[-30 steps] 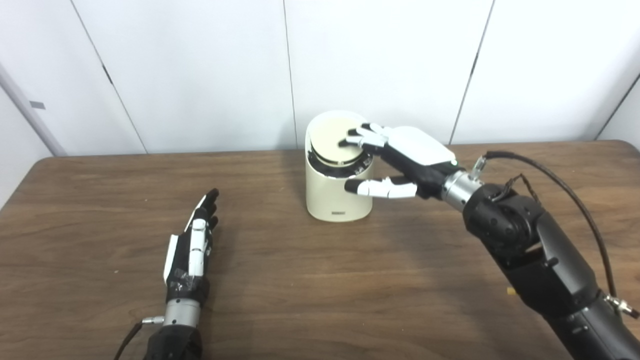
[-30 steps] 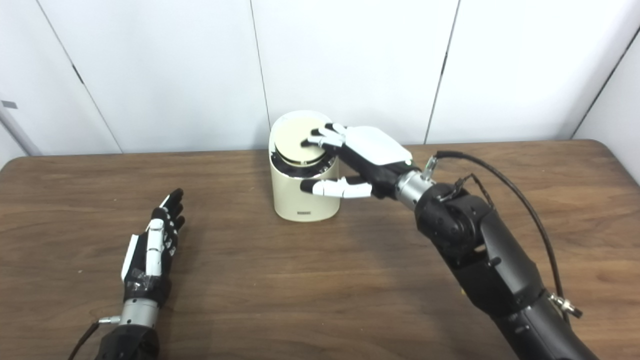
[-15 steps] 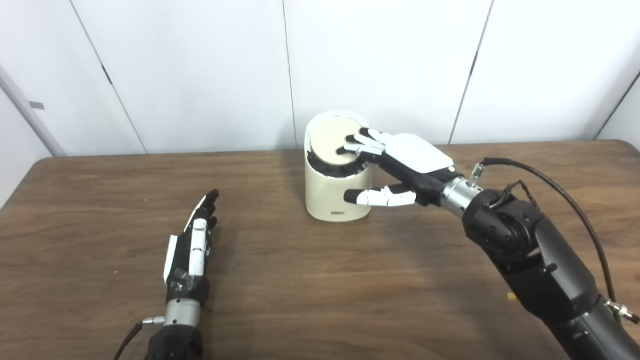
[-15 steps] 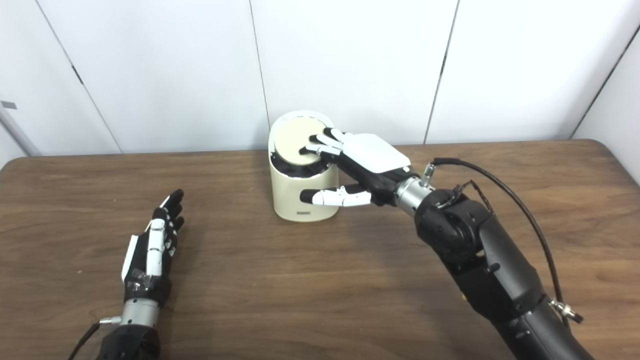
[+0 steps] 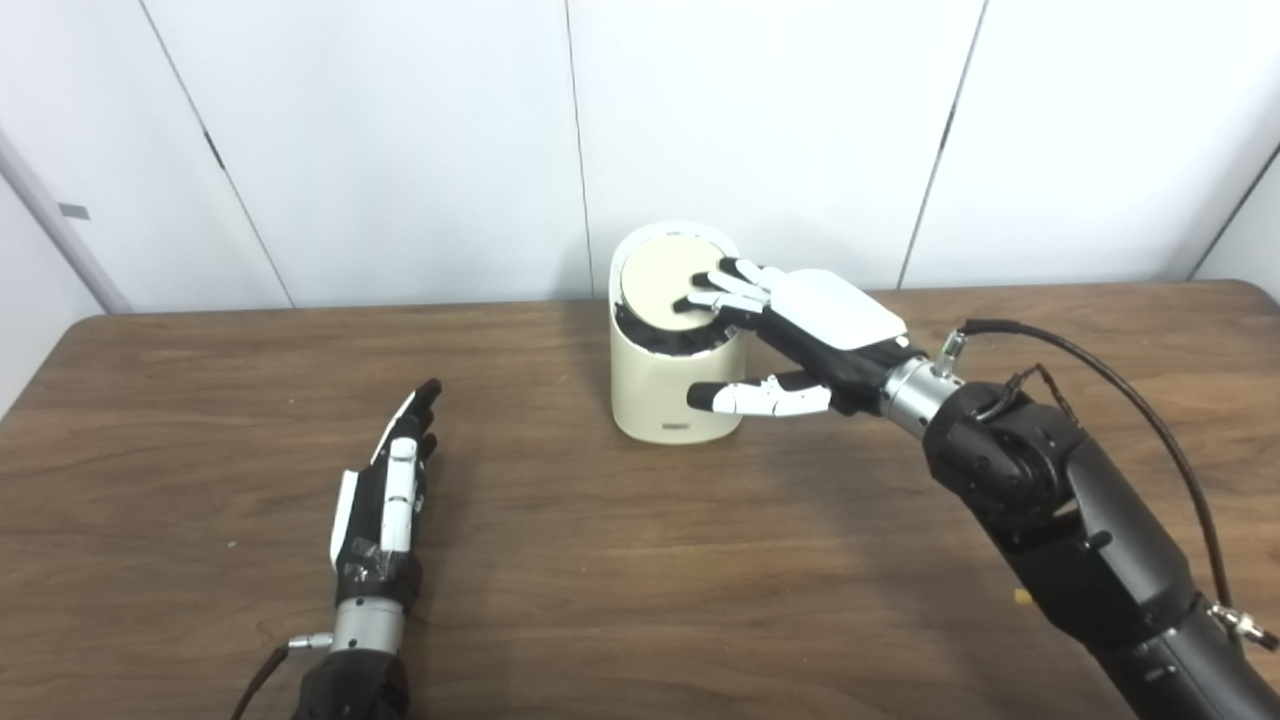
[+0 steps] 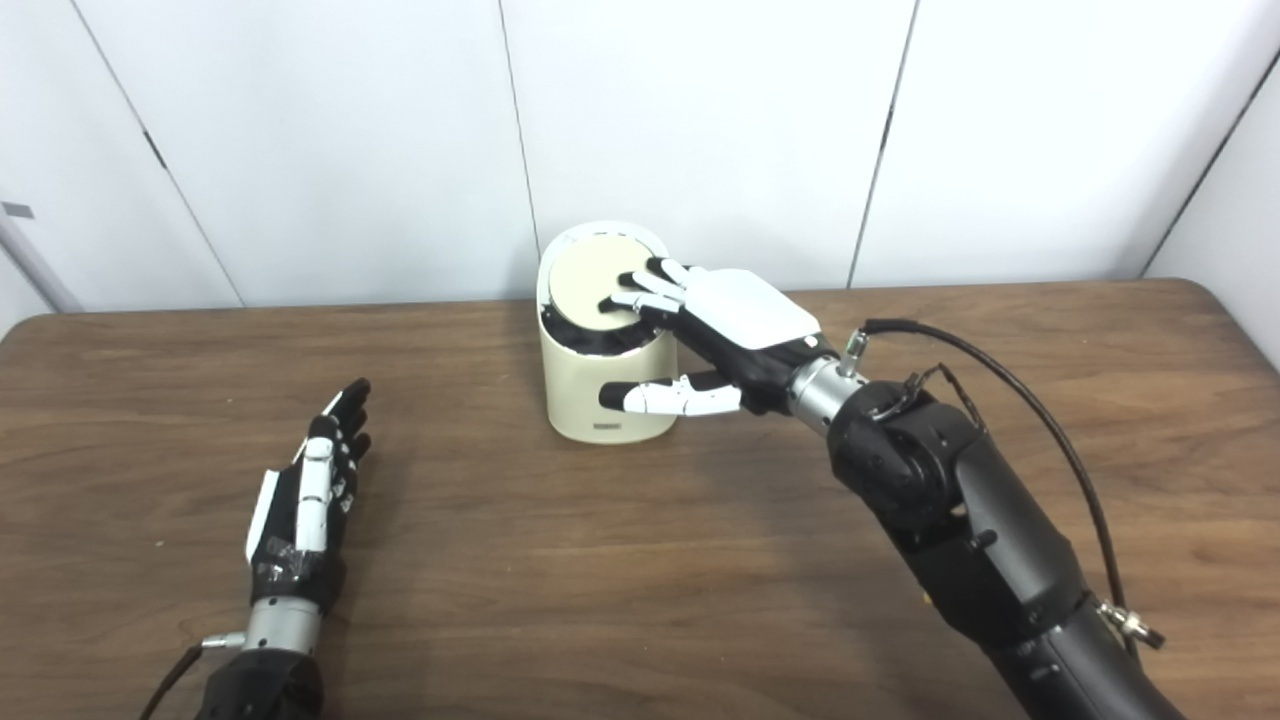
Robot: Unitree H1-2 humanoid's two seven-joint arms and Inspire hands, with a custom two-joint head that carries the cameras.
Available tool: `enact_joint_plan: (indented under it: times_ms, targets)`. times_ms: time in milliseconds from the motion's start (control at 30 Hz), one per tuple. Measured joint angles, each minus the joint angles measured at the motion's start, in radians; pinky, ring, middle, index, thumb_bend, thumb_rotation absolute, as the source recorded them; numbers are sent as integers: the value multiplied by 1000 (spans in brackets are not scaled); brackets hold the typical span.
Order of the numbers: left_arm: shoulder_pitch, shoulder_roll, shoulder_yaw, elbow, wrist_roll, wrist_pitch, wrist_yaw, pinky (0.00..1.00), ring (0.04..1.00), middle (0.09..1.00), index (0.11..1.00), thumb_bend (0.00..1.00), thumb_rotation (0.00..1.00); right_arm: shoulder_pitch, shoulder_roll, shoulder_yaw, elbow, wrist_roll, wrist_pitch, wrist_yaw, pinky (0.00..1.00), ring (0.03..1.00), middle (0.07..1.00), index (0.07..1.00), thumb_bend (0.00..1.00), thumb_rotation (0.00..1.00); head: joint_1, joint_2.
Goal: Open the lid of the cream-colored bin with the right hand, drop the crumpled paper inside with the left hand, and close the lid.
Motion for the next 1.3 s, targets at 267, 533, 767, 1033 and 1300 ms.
enact_joint_plan:
  times_ms: [267, 533, 767, 1033, 1300]
  targets:
    - [0, 0, -3, 0, 0, -3, 0, 1000, 999, 974, 922, 444, 951, 0, 2, 7, -6, -34, 10, 6, 1000, 1000, 924, 834, 544, 1000, 2, 3]
    - [0, -2, -3, 1, -2, -13, -1, 998, 992, 970, 928, 430, 950, -5, 4, 9, -7, -46, 13, 2, 1000, 1000, 890, 791, 533, 1000, 2, 0]
    - [0, -4, -2, 2, -2, -17, 3, 990, 983, 959, 916, 437, 916, -3, 4, 7, -7, -43, 14, 6, 1000, 1000, 938, 832, 557, 1000, 5, -2]
    - [0, -5, -3, 2, -1, -16, 4, 988, 984, 961, 916, 425, 891, 18, 5, -7, -20, -36, 7, -5, 1000, 1000, 972, 866, 549, 1000, 5, -3]
    - [0, -5, -4, 2, 1, -13, 8, 997, 987, 961, 920, 406, 869, 44, 14, -52, -52, -31, 15, -3, 1000, 1000, 980, 872, 545, 1000, 5, -6]
